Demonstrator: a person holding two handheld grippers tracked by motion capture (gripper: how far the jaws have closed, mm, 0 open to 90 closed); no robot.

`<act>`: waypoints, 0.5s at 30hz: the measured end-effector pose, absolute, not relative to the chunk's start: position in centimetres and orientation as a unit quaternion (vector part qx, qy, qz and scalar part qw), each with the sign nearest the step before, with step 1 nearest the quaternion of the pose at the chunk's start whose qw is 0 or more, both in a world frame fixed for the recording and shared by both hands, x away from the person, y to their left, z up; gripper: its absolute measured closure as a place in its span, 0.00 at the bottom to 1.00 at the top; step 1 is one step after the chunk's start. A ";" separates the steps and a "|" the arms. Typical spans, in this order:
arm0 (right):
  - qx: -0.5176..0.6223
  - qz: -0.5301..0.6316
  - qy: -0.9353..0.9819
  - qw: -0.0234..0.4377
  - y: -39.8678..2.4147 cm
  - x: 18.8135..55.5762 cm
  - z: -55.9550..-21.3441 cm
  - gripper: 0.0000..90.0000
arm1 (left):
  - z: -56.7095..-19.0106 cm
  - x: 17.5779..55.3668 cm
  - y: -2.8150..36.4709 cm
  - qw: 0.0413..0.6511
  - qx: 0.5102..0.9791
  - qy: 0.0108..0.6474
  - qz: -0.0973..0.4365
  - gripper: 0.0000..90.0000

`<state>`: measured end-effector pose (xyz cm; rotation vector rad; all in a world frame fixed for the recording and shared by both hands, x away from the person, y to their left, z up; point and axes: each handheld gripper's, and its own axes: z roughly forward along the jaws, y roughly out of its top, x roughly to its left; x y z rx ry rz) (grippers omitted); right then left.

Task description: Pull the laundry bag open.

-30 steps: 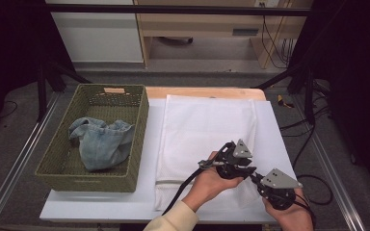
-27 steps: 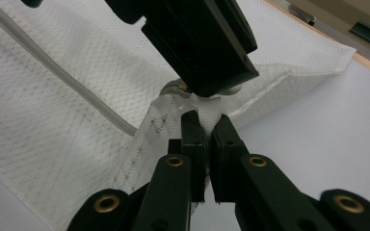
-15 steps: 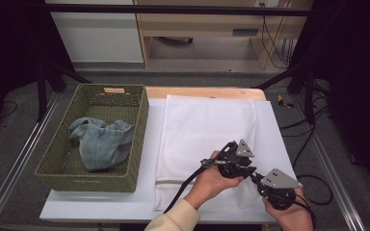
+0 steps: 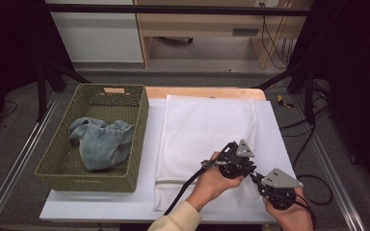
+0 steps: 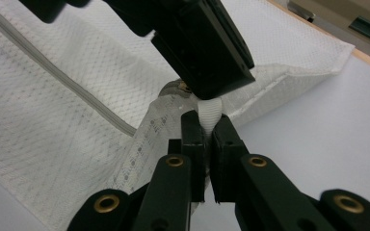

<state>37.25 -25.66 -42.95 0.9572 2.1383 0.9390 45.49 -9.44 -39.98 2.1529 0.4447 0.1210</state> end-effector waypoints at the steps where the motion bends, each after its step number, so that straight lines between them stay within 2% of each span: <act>1: 0.365 0.357 0.805 0.303 -25.8 37.3 -43.0 0.96 | -40.0 45.4 -9.3 0.457 0.869 0.184 0.048 0.91; 15: 0.366 0.358 0.807 0.295 -25.4 37.2 -43.0 0.96 | -40.7 45.1 -8.7 0.469 0.859 0.198 0.045 0.91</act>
